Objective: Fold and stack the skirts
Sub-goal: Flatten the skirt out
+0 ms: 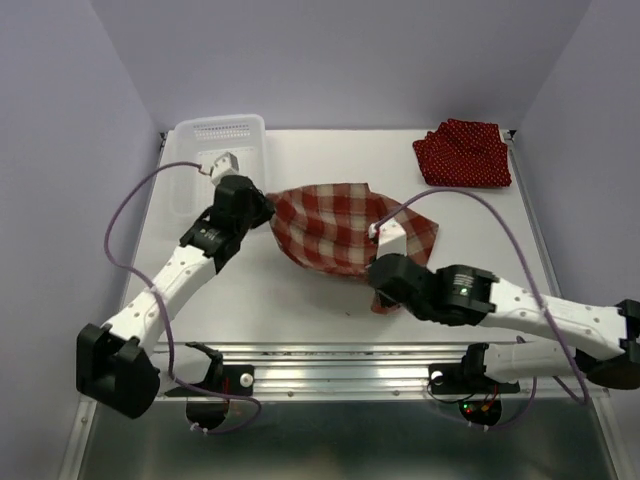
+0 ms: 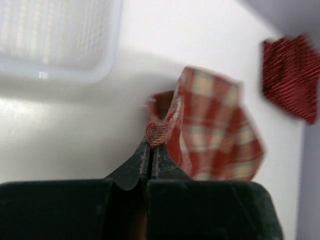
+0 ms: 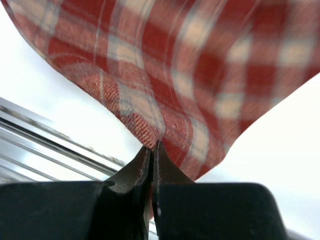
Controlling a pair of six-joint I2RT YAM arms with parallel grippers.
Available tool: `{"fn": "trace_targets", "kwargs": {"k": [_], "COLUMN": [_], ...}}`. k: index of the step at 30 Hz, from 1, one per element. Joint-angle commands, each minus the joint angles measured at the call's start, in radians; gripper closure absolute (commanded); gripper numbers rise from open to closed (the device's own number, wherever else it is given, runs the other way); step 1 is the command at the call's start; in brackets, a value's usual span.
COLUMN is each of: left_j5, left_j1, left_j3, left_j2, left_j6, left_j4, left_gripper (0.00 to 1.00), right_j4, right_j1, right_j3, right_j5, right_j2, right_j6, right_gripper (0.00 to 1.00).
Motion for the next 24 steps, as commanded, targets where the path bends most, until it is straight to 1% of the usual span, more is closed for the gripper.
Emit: {"fn": "trace_targets", "kwargs": {"k": [1,3,4,5,6,9,11,12,13,14,15,16,17,18,19,20,21,22,23,24], "left_j5": [-0.162,-0.177,-0.203,-0.224,-0.246,-0.235,-0.218,-0.217,-0.215,-0.209,-0.196,-0.156,-0.133,-0.091,-0.079,-0.073,-0.073,-0.059,-0.033,0.004], "left_j1": [0.001,0.003,0.003,0.006,0.009,0.018,0.031,0.035,0.040,0.052,0.060,0.070,0.086,0.093,0.100,0.109,0.115,0.124,0.136,0.162], "left_j3": [0.195,0.269,0.356,0.405,0.493,0.623,0.691,0.726,0.795,0.827,0.858,0.942,1.008,1.182,1.285,1.403,1.518,1.740,1.813,1.840], "left_j2": [-0.154,-0.148,-0.134,-0.102,-0.082,0.002,0.059,0.131,0.169,0.206,0.286,0.332,0.378,0.491,0.554,0.614,0.736,0.791,0.828,0.846], "left_j6": [0.006,0.029,0.046,0.046,0.049,0.087,0.104,0.119,0.122,0.130,0.145,0.159,0.171,0.190,0.199,0.207,0.213,0.213,0.204,0.193], "left_j4": [-0.022,-0.039,-0.072,-0.092,-0.105,-0.085,-0.095,-0.105,-0.118,-0.125,-0.122,-0.119,-0.134,-0.193,-0.194,-0.262,-0.290,-0.331,-0.323,-0.294], "left_gripper": [1.00,1.00,1.00,1.00,1.00,1.00,1.00,1.00,1.00,1.00,1.00,1.00,1.00,1.00,1.00,1.00,1.00,1.00,1.00,1.00], "right_j4": [0.006,0.049,0.060,0.078,0.094,0.164,0.244,0.279,0.293,0.333,0.360,0.376,0.385,0.385,0.384,0.385,0.385,0.387,0.387,0.393], "right_j1": [0.002,0.002,0.002,0.002,0.002,-0.013,-0.065,-0.196,-0.293,-0.391,-0.482,-0.627,-0.687,-0.782,-0.783,-0.852,-0.877,-0.900,-0.930,-0.930], "right_j3": [0.163,0.230,0.256,0.284,0.334,0.426,0.444,0.444,0.448,0.454,0.453,0.459,0.518,0.568,0.621,0.737,0.801,0.862,0.925,0.982], "right_j5": [0.154,0.182,0.218,0.255,0.330,0.395,0.380,0.368,0.245,0.158,0.085,-0.038,-0.065,-0.108,-0.129,-0.157,-0.180,-0.192,-0.197,-0.208], "right_j2": [-0.149,-0.167,-0.163,-0.154,-0.128,-0.059,-0.028,-0.013,0.006,0.027,0.075,0.107,0.182,0.220,0.254,0.282,0.335,0.359,0.382,0.403], "right_j6": [-0.102,-0.175,-0.207,-0.264,-0.290,-0.475,-0.558,-0.580,-0.580,-0.599,-0.623,-0.648,-0.674,-0.712,-0.712,-0.761,-0.786,-0.809,-0.858,-0.894], "right_gripper": [0.99,0.99,0.99,0.99,0.99,0.99,0.99,0.99,0.99,0.99,0.99,0.99,0.99,1.00,0.99,0.99,0.99,0.99,0.99,0.99]}}
